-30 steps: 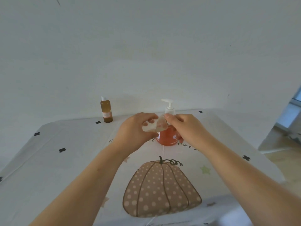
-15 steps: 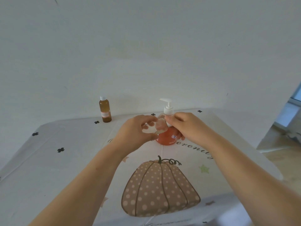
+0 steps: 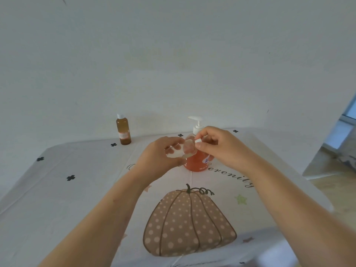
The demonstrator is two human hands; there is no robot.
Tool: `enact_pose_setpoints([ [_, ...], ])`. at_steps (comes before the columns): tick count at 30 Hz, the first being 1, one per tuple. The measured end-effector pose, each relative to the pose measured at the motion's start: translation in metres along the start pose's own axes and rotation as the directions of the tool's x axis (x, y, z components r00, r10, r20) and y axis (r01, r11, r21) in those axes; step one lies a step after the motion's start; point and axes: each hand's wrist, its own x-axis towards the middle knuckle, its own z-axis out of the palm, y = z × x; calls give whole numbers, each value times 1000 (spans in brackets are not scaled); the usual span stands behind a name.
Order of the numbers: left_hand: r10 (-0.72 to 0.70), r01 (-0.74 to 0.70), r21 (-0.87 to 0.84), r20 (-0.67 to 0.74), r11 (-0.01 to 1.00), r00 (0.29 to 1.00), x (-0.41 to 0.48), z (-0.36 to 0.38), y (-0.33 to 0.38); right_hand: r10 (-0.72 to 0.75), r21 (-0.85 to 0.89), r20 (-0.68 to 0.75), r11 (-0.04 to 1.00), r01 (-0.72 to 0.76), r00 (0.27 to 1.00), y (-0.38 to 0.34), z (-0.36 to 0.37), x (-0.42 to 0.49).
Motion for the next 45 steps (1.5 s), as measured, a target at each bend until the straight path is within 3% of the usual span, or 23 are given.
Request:
enact_pose_setpoints([
  [5,-23,23,-79,-11,997,1000,2,3,-6,-75,93,-48,993,79,996,1,-1,1],
  [10,-86,74,-176,-65,982,994,4,7,-13,24,145,-312,989,23,950,18,-7,11],
  [13,-126,97,-231,-114,968,985,7,6,-18,105,-73,-420,986,-148,901,51,-9,21],
  [16,-146,101,-259,-163,961,976,11,7,-21,135,-295,-378,920,-257,916,88,-7,27],
  [19,-164,102,-290,-199,952,966,16,9,-22,164,-461,-295,838,-291,941,111,-5,30],
  [23,-176,103,-317,-212,943,961,20,12,-24,161,-545,-276,786,-292,948,125,2,29],
  [29,-190,114,-322,-213,940,958,22,12,-29,181,-517,-276,800,-305,944,118,2,26],
  [33,-188,106,-330,-226,938,956,24,10,-29,27,-292,-415,943,-162,909,75,-1,34],
  [37,-182,96,-337,-232,937,956,24,9,-27,25,4,-287,1000,-25,958,27,10,39],
  [45,-132,62,-274,-245,960,961,30,6,-25,-11,-123,-279,992,-25,960,25,13,51],
])
